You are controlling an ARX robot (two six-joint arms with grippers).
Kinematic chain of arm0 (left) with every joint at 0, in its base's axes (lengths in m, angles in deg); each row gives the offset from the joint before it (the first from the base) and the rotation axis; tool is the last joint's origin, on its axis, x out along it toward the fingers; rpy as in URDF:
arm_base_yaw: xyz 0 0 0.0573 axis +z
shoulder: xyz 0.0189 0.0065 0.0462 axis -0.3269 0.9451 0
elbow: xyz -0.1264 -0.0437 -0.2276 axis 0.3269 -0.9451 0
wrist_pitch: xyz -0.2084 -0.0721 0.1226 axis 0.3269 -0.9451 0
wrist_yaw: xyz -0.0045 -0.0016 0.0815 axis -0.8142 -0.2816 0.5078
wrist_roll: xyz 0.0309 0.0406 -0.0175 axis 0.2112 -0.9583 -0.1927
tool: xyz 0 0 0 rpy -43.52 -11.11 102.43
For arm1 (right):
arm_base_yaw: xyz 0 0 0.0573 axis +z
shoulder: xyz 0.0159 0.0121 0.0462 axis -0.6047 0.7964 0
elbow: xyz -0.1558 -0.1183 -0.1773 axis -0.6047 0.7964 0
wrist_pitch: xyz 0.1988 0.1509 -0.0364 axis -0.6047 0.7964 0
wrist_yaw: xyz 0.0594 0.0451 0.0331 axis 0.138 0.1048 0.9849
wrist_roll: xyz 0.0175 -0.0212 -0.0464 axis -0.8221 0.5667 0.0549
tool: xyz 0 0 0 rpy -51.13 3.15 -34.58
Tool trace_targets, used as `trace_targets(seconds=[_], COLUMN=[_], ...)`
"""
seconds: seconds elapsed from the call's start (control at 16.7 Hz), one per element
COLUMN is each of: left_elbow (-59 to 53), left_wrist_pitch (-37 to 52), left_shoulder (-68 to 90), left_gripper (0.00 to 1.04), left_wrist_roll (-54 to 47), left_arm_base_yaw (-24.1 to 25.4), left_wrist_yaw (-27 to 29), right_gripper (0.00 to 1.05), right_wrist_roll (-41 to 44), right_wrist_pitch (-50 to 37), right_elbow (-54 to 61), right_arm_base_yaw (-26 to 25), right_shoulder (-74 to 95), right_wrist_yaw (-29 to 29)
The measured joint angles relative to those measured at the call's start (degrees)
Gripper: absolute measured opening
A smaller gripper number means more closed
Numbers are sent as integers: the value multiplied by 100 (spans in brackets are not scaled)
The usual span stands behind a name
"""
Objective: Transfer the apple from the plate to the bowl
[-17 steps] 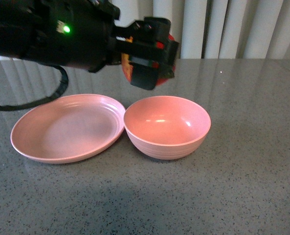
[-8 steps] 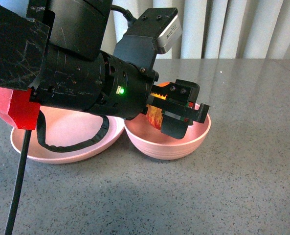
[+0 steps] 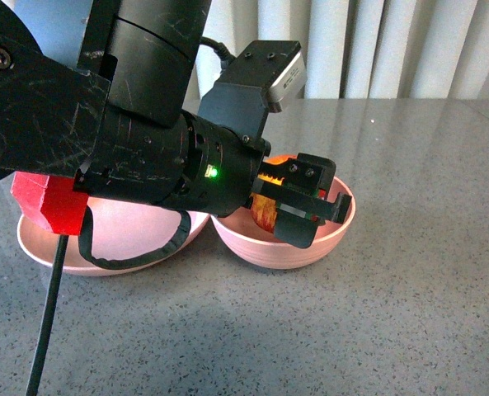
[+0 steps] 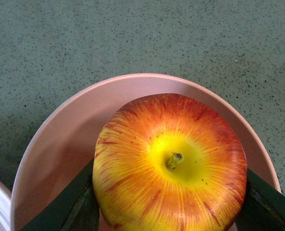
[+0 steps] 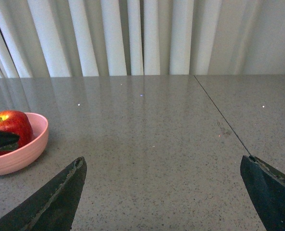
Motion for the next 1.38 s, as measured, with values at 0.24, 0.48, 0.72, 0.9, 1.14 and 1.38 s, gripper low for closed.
trace_targets(seconds=[0.24, 0.48, 0.72, 0.9, 1.14, 1.38], left_elbow=[42, 42, 39, -35, -400, -1049], left_wrist_pitch=[74, 127, 216, 372, 682, 1174], left_shoulder=[61, 31, -254, -730, -1609, -2682], left_gripper=[99, 98, 98, 98, 98, 95], left_wrist_roll=[35, 35, 70, 181, 291, 289], left_arm_base_yaw=[26, 44, 146, 269, 498, 717], left_wrist_yaw=[-50, -63, -61, -28, 219, 861], right_gripper=[98, 98, 98, 98, 98, 98], right_wrist_roll=[0, 0, 0, 0, 0, 0], right_wrist_pitch=[0, 2, 0, 0, 0, 2], right_elbow=[-2, 0, 0, 0, 0, 0], right_arm_base_yaw=[0, 0, 0, 0, 0, 0], right_shoulder=[0, 0, 0, 0, 0, 0], right_wrist_yaw=[0, 0, 0, 0, 0, 0])
